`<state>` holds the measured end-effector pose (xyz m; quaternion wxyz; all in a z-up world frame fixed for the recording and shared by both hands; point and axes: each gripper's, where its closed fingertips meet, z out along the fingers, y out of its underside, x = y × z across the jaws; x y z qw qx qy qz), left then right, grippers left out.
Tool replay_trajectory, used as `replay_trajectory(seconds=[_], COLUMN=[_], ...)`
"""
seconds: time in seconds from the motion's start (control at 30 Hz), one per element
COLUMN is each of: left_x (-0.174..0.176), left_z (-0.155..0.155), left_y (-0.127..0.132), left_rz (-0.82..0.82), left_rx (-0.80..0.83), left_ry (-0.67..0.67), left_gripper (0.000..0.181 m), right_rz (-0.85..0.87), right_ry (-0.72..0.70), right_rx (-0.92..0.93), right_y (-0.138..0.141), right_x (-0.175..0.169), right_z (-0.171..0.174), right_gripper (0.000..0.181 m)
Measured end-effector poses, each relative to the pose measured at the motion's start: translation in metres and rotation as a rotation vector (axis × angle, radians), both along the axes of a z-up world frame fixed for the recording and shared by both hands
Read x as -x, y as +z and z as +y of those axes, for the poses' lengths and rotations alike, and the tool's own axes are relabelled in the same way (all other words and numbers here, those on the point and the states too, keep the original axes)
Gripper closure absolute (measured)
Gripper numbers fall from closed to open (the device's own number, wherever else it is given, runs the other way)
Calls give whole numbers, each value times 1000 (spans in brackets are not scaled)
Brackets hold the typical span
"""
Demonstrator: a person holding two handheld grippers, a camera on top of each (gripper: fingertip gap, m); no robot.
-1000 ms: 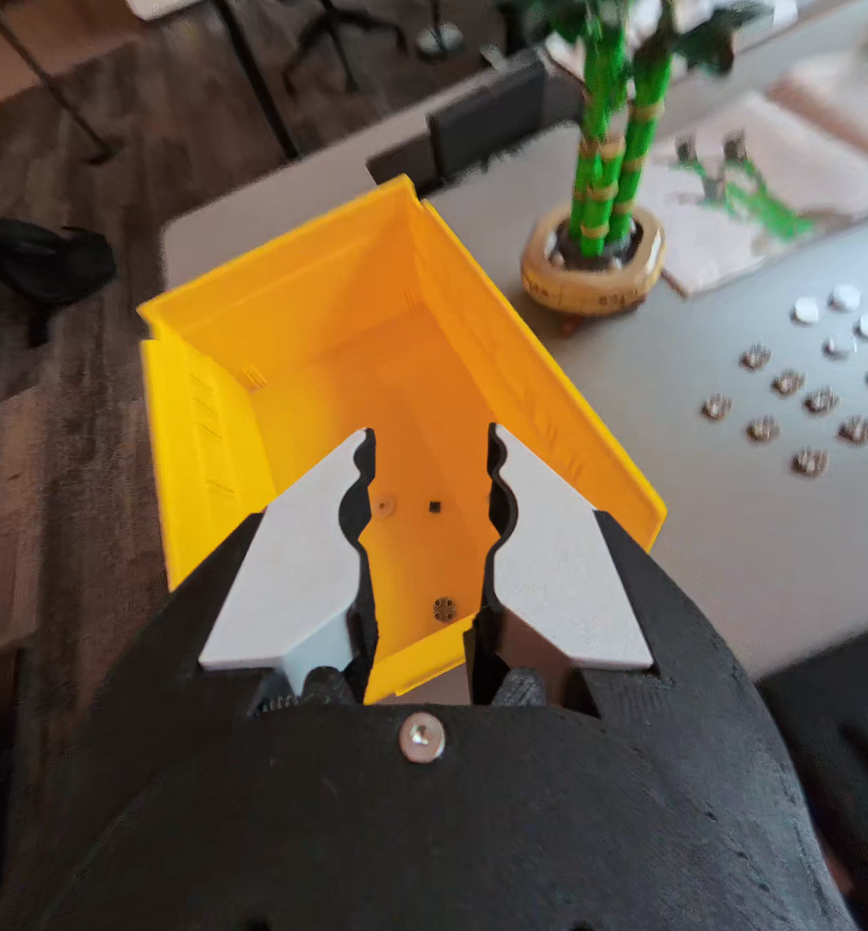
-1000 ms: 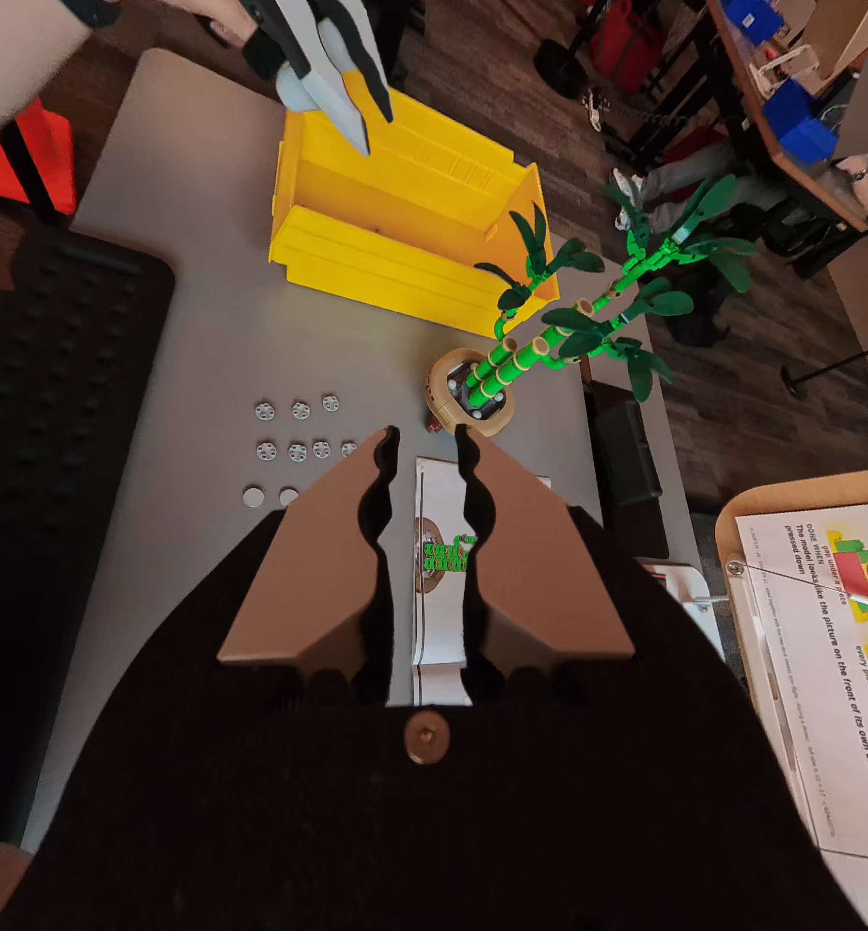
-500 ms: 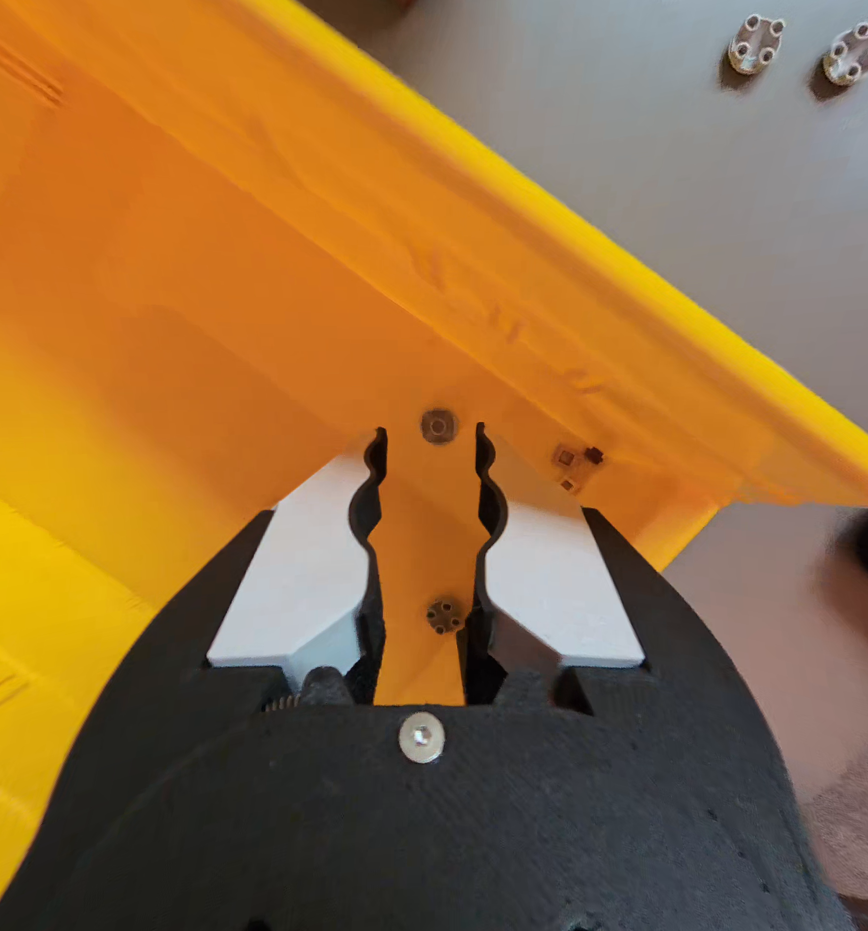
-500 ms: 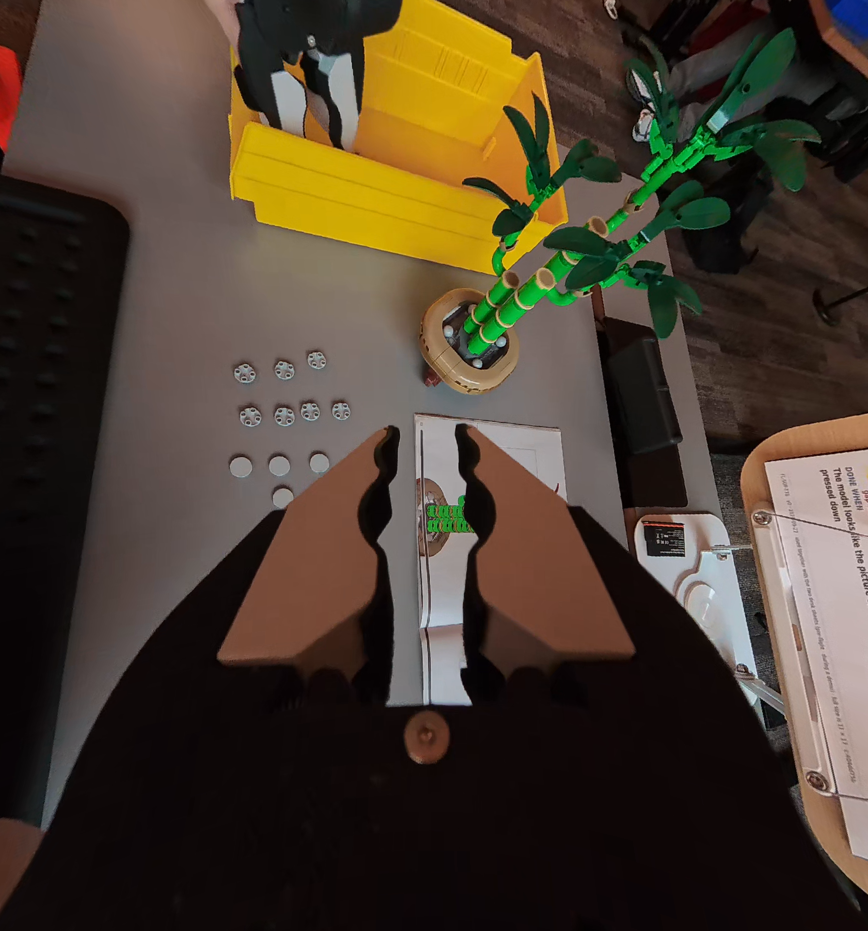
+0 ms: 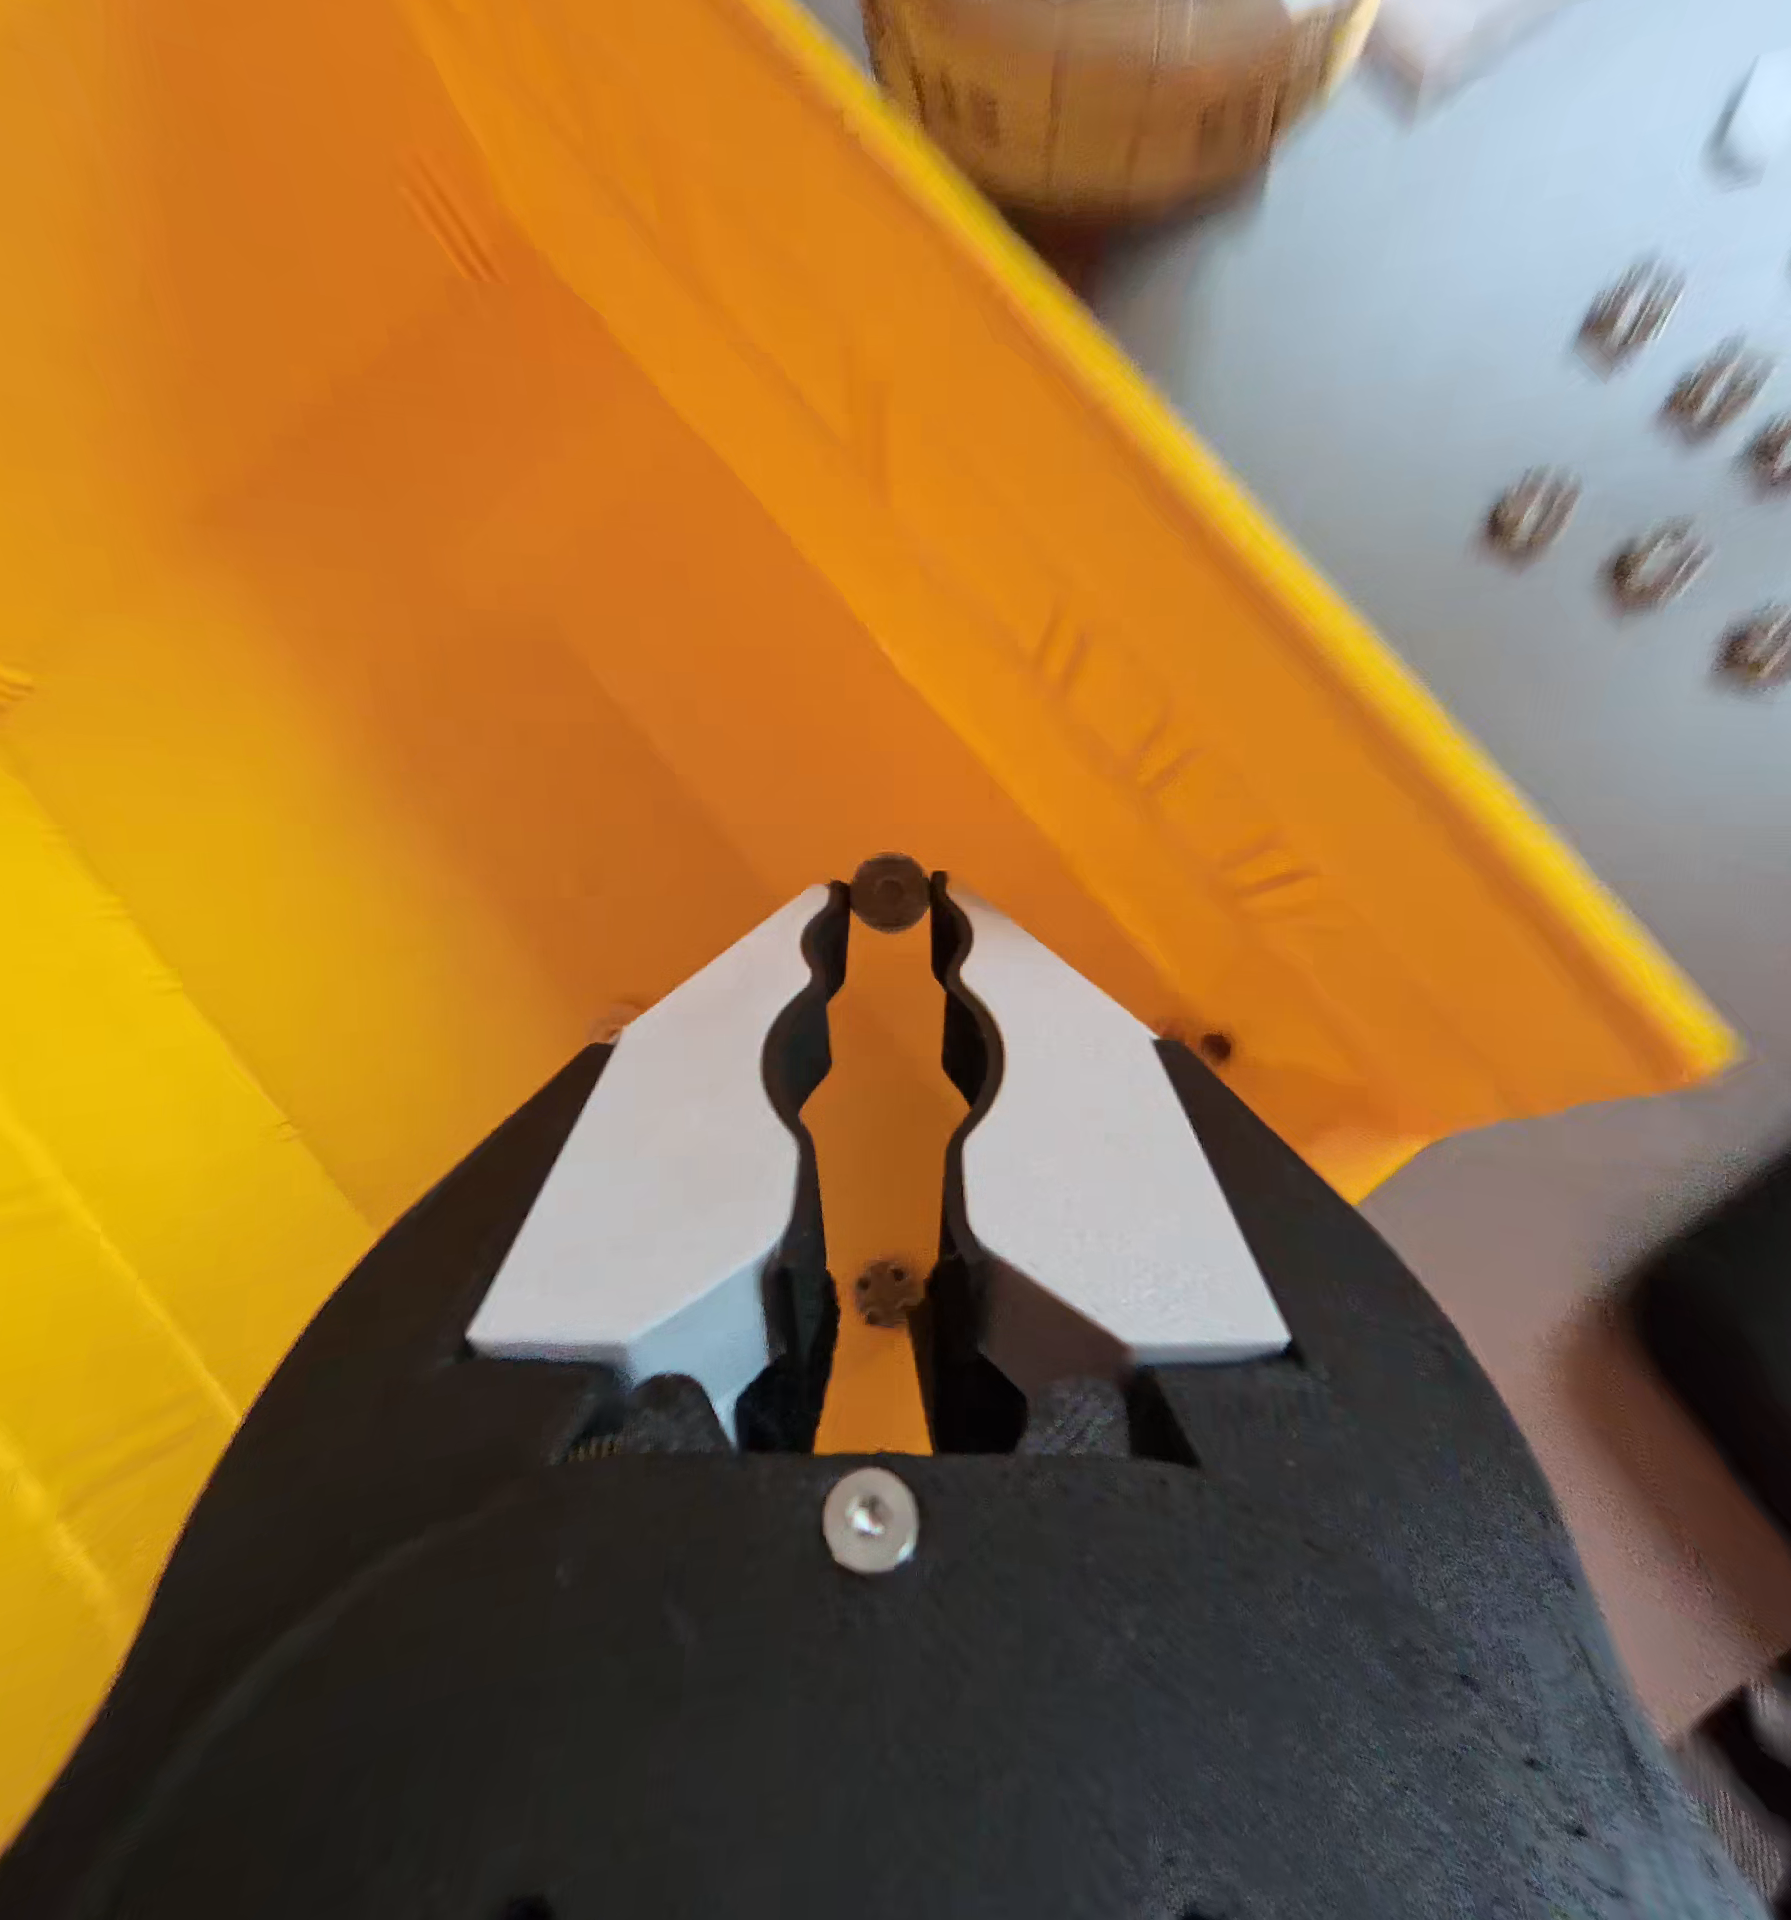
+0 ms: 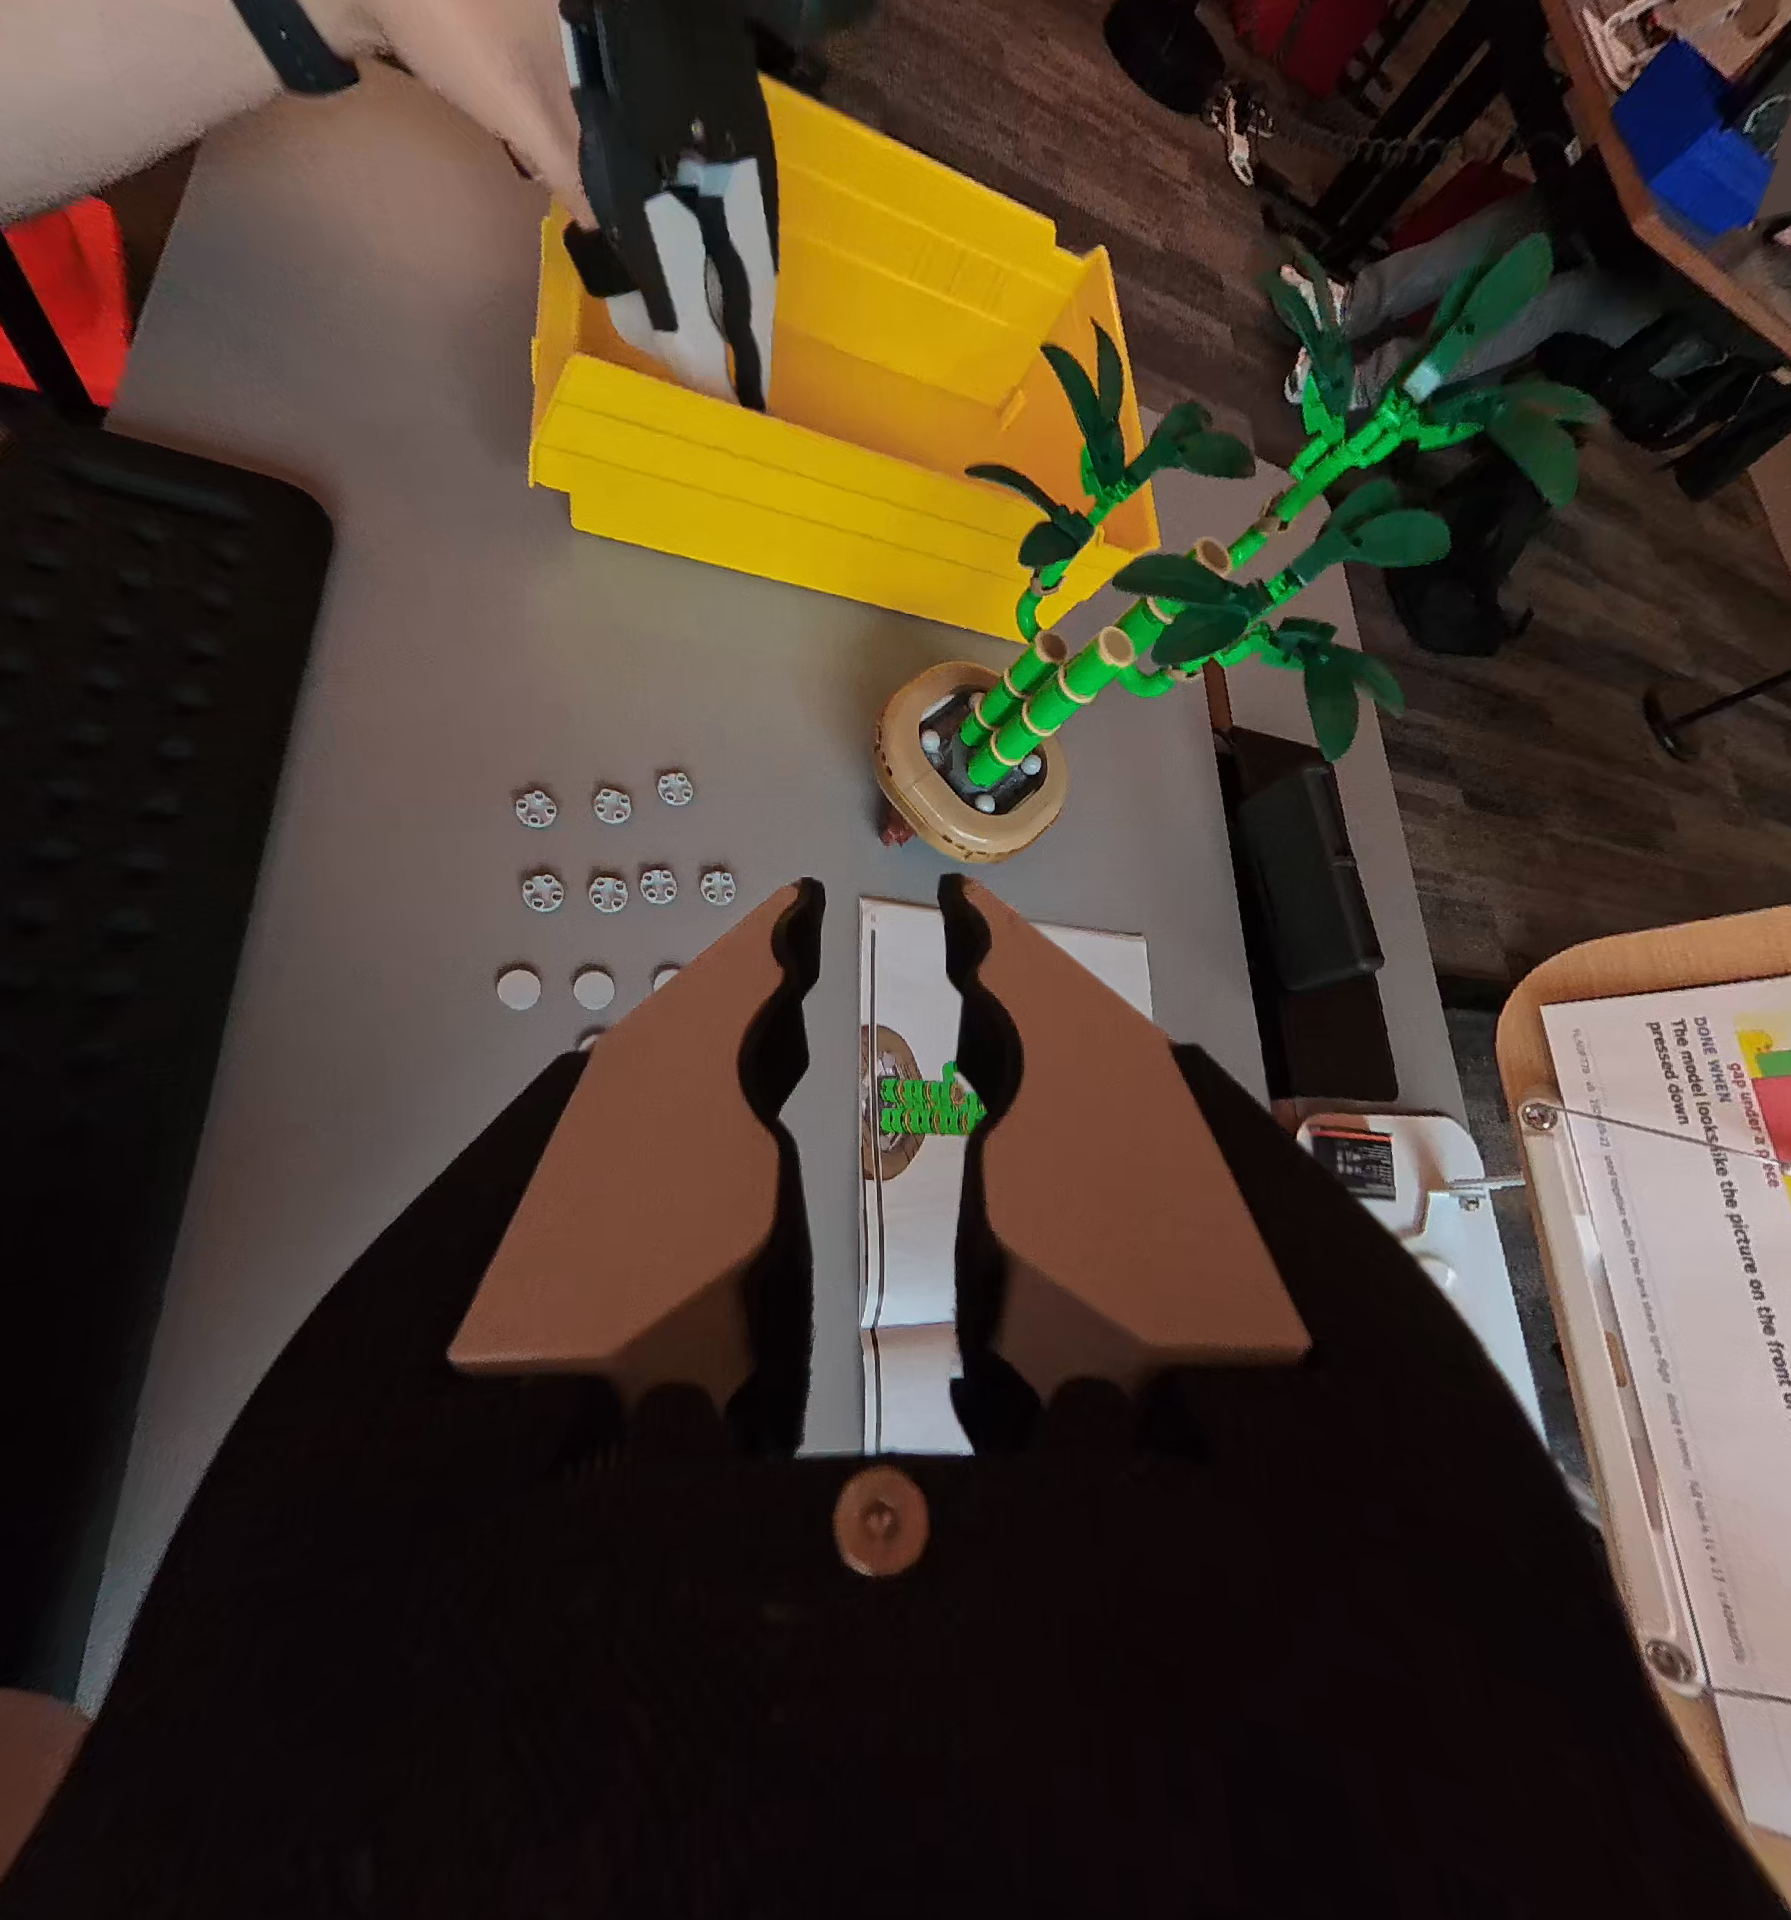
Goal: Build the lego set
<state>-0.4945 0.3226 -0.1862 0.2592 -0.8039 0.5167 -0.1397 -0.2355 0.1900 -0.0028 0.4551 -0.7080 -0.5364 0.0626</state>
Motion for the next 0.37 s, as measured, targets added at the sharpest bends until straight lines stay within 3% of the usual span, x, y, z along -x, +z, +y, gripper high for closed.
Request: replay_trajectory(seconds=[0.1, 0.2, 0.27, 0.37], left_x=[-12, -31, -37, -50], left_z=[-10, -65, -103, -146], left_y=[65, 139, 168, 189], left_rz=[-405, -964, -1224, -1439], left_rx=[-79, 19, 130, 266], left_ry=[146, 113, 66, -5], left_gripper=[167, 168, 168, 168], right_rz=[16, 60, 100, 207], right_ry=[47, 152, 243, 427], right_rx=[-49, -147, -241, -329], right_y=[7, 19, 29, 41], right_x=[22, 63, 92, 135], right_z=[1, -1, -8, -37], right_gripper=[157, 155, 155, 154])
